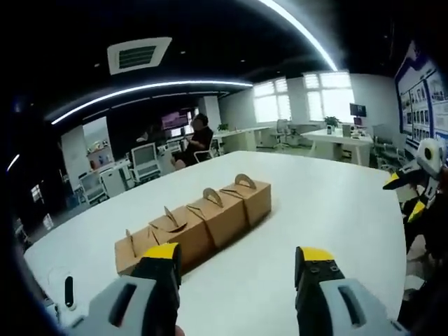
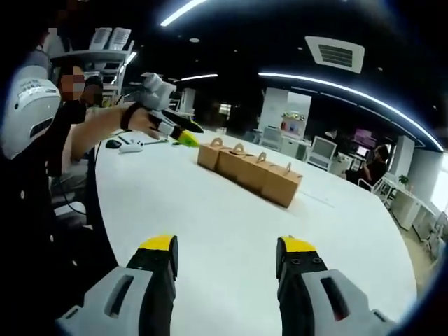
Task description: Pick up one paper box from the group, open the paper box, and remove the item inside
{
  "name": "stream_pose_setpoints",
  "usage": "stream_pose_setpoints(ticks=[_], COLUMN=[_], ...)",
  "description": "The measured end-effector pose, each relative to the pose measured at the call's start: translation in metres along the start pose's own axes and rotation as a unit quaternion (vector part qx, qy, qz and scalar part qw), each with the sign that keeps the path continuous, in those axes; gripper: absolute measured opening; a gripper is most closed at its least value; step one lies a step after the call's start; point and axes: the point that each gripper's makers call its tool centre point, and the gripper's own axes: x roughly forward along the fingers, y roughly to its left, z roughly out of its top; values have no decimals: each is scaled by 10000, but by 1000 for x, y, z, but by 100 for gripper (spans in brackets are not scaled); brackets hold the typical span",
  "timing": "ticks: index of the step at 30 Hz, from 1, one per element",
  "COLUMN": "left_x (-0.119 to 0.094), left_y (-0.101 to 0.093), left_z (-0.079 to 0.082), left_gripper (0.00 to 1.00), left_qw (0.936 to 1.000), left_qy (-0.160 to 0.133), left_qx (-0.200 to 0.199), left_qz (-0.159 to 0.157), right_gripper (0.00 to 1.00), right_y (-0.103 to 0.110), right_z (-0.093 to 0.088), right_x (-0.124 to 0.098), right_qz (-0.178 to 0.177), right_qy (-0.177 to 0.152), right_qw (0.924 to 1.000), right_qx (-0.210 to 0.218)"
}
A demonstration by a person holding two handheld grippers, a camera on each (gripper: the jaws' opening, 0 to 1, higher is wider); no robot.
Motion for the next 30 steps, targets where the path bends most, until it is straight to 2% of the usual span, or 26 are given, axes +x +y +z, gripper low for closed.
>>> stream_pose_setpoints(ticks=[9, 14, 26, 30], left_x=[35, 57, 110, 126], left_y=[10, 12, 9, 13], left_z=[5, 14, 35, 39], left_gripper=[66, 65, 57, 51], left_qw=[9999, 9996, 9994, 9990], left_qy=[65, -3, 219, 274], left_qx=[-58, -125, -130, -179], left_qz=[111, 239, 243, 319], right_gripper=[57, 57, 56, 56], right_y=[0, 0, 2, 3], right_z=[-4, -9, -15, -18], right_x=[-5, -7, -3, -3], right_qz=[-25, -33, -4, -1], right_qy=[0, 34, 36, 30], right_qw=[10000, 10000, 10000, 9999], right_qx=[50, 47, 89, 119])
